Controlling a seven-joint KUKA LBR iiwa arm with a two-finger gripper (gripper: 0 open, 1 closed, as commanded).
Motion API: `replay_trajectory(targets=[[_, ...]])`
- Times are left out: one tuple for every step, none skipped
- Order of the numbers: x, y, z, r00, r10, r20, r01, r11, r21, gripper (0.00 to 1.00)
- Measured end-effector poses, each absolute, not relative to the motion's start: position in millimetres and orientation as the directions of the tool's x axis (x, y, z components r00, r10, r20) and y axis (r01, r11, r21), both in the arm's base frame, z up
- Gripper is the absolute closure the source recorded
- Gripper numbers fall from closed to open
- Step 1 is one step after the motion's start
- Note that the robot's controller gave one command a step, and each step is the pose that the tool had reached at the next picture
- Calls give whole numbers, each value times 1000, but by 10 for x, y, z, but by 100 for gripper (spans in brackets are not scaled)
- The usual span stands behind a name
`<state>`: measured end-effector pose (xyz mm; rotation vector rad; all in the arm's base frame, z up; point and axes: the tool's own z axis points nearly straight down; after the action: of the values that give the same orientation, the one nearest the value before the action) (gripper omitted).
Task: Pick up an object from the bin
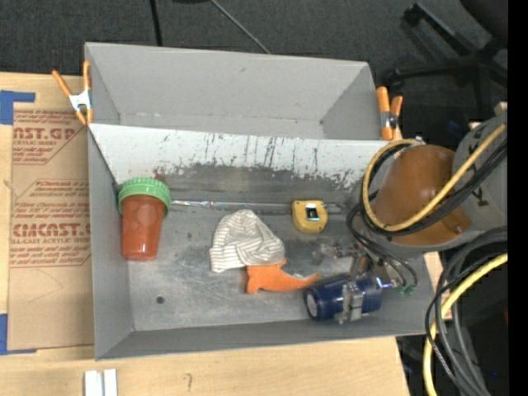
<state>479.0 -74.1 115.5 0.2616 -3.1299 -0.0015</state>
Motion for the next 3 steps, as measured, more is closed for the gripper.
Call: replay_trajectory(targets=[[4831,-722,784,-997,-81,-7,-81,997,0,0],[4818,-844,692,-967,-256,0,-256,967,1,100],[4818,-843,692,-967,-256,0,-256,967,1,100]])
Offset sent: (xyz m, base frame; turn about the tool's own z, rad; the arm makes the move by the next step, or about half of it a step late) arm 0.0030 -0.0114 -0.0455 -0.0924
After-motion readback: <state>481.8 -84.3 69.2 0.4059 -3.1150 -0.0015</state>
